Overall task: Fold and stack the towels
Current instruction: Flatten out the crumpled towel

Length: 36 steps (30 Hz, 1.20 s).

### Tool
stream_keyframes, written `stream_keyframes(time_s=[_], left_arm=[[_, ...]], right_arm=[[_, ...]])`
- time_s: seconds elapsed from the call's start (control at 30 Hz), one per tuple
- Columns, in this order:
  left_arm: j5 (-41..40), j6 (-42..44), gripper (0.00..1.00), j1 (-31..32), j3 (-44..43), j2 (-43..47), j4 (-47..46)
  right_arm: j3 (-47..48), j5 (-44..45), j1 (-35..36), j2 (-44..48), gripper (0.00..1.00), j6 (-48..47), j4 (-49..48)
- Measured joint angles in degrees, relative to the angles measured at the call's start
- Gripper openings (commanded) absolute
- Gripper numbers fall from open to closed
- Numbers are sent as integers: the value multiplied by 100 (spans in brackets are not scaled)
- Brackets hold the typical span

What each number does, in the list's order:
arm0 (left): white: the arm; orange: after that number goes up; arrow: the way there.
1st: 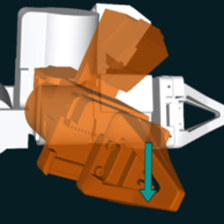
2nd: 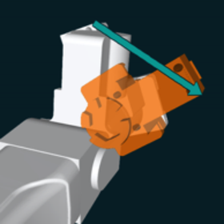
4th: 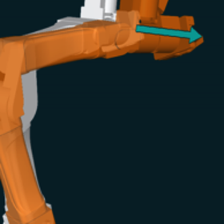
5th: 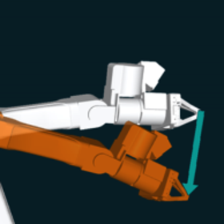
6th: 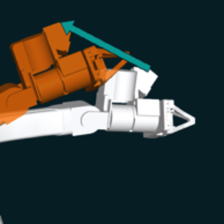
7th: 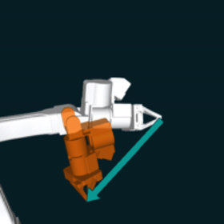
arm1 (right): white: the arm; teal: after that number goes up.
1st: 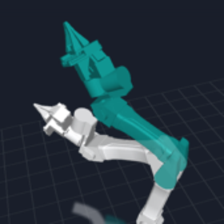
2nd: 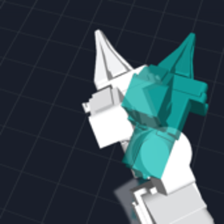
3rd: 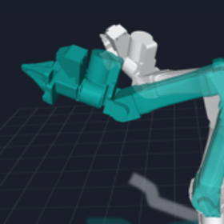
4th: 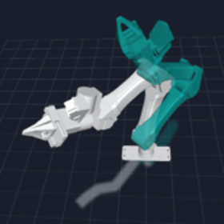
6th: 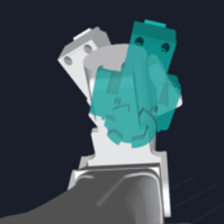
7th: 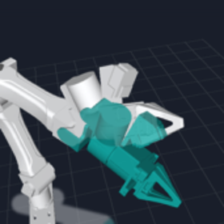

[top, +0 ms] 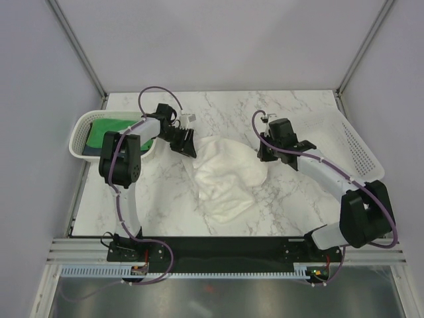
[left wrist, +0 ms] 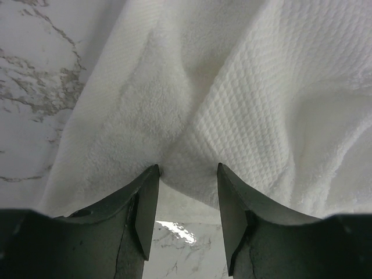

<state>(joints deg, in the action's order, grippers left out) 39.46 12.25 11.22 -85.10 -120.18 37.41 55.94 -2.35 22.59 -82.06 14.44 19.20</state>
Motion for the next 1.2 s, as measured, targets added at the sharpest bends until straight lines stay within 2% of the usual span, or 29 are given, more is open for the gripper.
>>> stream_keyframes(time_s=[0.03, 0.07, 0.2, 0.23, 0.27, 0.33, 0.37, 0.53, 0.7, 0.77, 0.83, 1.2], left_arm=[[4, -17, 51, 0, -13, -15, 2], [11, -42, 48, -2, -24, -24, 11], [39, -127, 32, 0, -48, -24, 17], [87, -151, 26, 0, -48, -24, 22], [122, -184, 14, 0, -50, -24, 20], [162, -243, 5, 4, -55, -24, 20], [166, -256, 2, 13, -57, -24, 20], [162, -304, 2, 22, -72, -20, 22], [140, -396, 2, 37, -120, 20, 22], [103, -442, 2, 50, -120, 107, 24], [13, -492, 2, 55, -120, 243, 26], [-1106, -839, 2, 118, 50, 1727, -87]], right_arm=[[-24, -4, 0, -28, 21, 37, 0], [-48, -17, 0, -68, 26, 79, -4], [-170, -2, 0, -205, 33, 195, 20], [-203, 44, 0, -216, 36, 216, 46], [-219, 107, 0, -221, 37, 232, 87], [-227, 275, 0, -223, 43, 234, 175], [-227, 361, 0, -223, 44, 225, 208], [-205, 494, -50, -245, 45, 55, 291], [-61, 59, -271, -623, 41, -299, 275], [-63, -160, -350, -785, 25, -439, 284], [-70, -269, -387, -863, 0, -529, 297], [24, -155, -398, -330, 0, -476, 704]])
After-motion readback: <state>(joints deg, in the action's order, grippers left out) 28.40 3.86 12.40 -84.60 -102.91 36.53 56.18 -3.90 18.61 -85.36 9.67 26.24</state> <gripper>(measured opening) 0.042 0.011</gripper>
